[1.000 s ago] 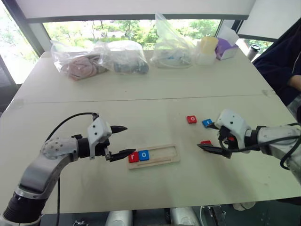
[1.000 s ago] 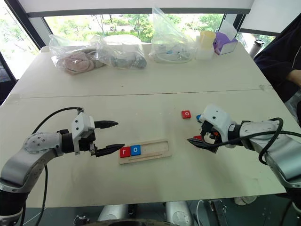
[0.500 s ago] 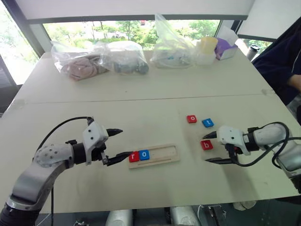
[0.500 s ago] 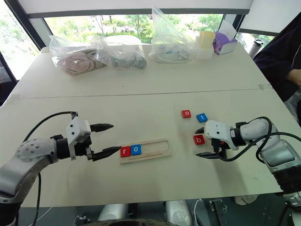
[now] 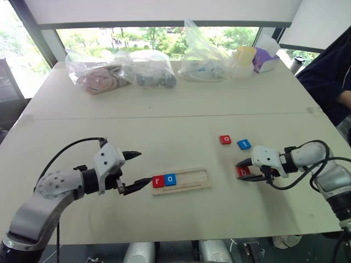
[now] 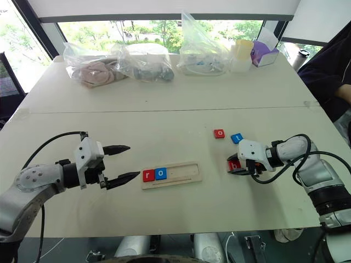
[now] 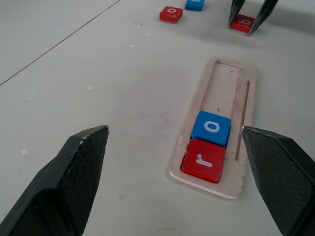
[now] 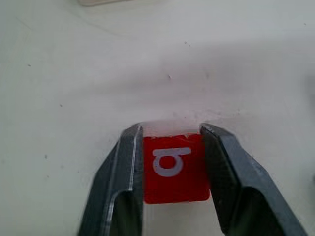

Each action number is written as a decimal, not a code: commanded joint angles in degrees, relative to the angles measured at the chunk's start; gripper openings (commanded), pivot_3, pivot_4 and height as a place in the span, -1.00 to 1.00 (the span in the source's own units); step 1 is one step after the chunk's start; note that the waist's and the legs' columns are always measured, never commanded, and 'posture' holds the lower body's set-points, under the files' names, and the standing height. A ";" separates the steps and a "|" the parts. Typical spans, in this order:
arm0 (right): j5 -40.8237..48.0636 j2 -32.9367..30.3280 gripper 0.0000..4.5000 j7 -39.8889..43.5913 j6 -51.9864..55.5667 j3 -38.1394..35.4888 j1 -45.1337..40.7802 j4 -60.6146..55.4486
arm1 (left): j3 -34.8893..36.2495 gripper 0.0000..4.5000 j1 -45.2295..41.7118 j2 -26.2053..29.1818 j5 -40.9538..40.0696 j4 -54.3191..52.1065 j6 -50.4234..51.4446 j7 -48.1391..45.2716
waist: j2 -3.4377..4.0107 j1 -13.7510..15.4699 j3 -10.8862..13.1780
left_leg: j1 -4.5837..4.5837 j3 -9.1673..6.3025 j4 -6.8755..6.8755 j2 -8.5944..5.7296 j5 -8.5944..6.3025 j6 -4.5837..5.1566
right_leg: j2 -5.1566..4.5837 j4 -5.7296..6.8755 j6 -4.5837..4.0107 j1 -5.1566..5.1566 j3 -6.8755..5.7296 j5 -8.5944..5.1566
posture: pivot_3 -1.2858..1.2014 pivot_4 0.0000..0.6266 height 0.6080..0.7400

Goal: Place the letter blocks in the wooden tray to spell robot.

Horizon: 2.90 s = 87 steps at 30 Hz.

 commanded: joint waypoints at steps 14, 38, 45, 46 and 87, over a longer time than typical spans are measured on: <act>1.25 5.29 -0.49 0.80 10.51 1.58 -1.65 -11.23 | 0.45 1.00 -1.24 0.01 -0.46 -1.87 -0.16 1.58 | 0.13 0.21 0.08 | -0.05 -0.07 -0.10 0.01 0.00 0.00 | 0.01 0.05 0.01 -0.11 -0.02 0.01 | 0.03 -0.52 1.00; -4.14 3.81 0.99 3.08 1.22 3.37 -5.76 1.25 | 0.73 1.00 -1.08 0.21 -0.43 -2.28 -0.24 2.43 | 0.12 0.28 0.08 | -0.04 -0.05 -0.04 -0.03 0.00 0.00 | -0.04 0.02 0.01 -0.03 -0.02 0.01 | 0.03 -0.52 1.00; -3.64 3.31 0.41 4.38 2.50 3.58 -4.91 0.33 | 0.40 1.00 -1.85 0.23 -0.15 -1.65 -0.41 2.29 | 0.11 0.22 0.07 | -0.03 -0.06 -0.04 -0.05 0.00 0.00 | -0.08 -0.01 0.00 -0.01 -0.02 0.00 | 0.03 -0.52 1.00; -3.68 3.37 0.20 4.44 2.58 3.59 -4.93 0.34 | 0.37 1.00 -1.96 0.22 -0.13 -1.54 -0.43 2.25 | 0.11 0.18 0.07 | -0.03 -0.06 -0.03 -0.05 0.00 0.00 | -0.07 -0.01 0.00 -0.01 -0.02 0.00 | 0.03 -0.52 1.00; -0.17 15.83 -0.51 -6.02 30.33 12.56 -7.34 -28.64 | 0.27 1.00 4.19 0.51 -2.00 -8.84 1.08 2.46 | 0.16 0.11 0.12 | -0.13 -0.11 -0.12 -0.04 0.00 -0.01 | -0.10 -0.01 -0.01 -0.17 -0.04 -0.01 | 0.03 -0.52 1.00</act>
